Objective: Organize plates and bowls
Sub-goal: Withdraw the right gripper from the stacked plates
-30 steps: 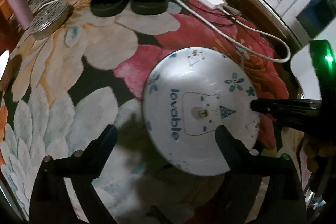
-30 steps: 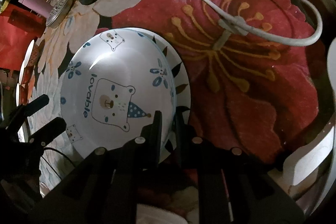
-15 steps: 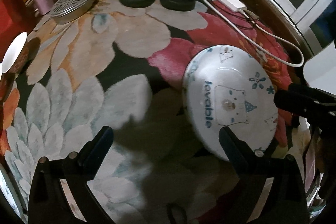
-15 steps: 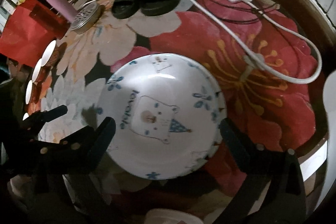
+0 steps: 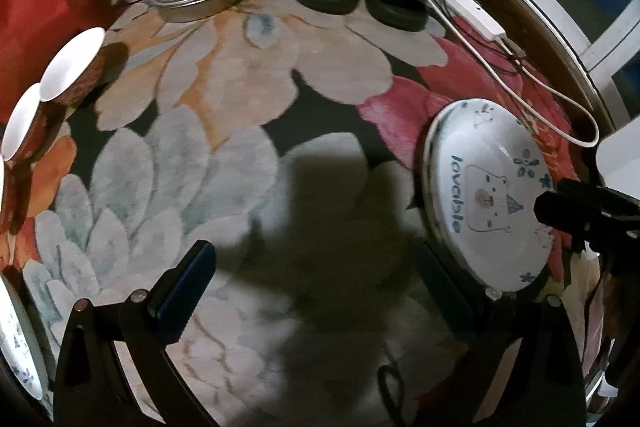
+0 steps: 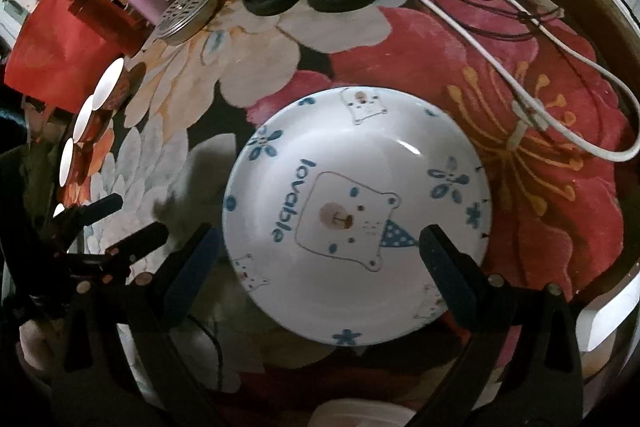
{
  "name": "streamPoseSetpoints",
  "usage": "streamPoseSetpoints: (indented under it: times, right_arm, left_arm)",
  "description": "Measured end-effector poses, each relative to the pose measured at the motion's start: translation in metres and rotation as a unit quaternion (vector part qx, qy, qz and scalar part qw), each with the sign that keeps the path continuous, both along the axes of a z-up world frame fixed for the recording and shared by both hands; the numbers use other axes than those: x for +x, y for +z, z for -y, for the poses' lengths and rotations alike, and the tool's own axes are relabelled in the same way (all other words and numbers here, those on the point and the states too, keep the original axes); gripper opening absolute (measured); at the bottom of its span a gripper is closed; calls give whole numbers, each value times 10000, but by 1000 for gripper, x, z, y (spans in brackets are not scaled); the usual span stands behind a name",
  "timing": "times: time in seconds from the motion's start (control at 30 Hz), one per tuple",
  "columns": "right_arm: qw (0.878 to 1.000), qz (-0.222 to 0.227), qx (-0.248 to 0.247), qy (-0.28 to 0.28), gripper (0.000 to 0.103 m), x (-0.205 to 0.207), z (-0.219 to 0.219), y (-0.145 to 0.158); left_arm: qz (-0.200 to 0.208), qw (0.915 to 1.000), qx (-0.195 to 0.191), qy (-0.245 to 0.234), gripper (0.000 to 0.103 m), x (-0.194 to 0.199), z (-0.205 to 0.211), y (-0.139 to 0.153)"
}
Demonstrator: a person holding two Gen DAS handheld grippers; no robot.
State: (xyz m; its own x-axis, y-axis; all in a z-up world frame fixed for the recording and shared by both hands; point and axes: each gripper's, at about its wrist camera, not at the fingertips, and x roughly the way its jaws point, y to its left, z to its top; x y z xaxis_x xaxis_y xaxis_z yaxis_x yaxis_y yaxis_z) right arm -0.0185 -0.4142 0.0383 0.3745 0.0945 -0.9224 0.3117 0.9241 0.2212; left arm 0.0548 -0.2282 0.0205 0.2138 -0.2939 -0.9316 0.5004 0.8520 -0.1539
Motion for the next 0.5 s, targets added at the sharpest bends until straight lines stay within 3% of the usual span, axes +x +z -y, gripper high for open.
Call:
streamPoseSetpoints:
  times: [0.5]
  right_arm:
    - [9987, -10, 95, 501, 100, 18, -44, -5]
  left_arm:
    - [53, 9987, 185, 462, 101, 11, -65, 14]
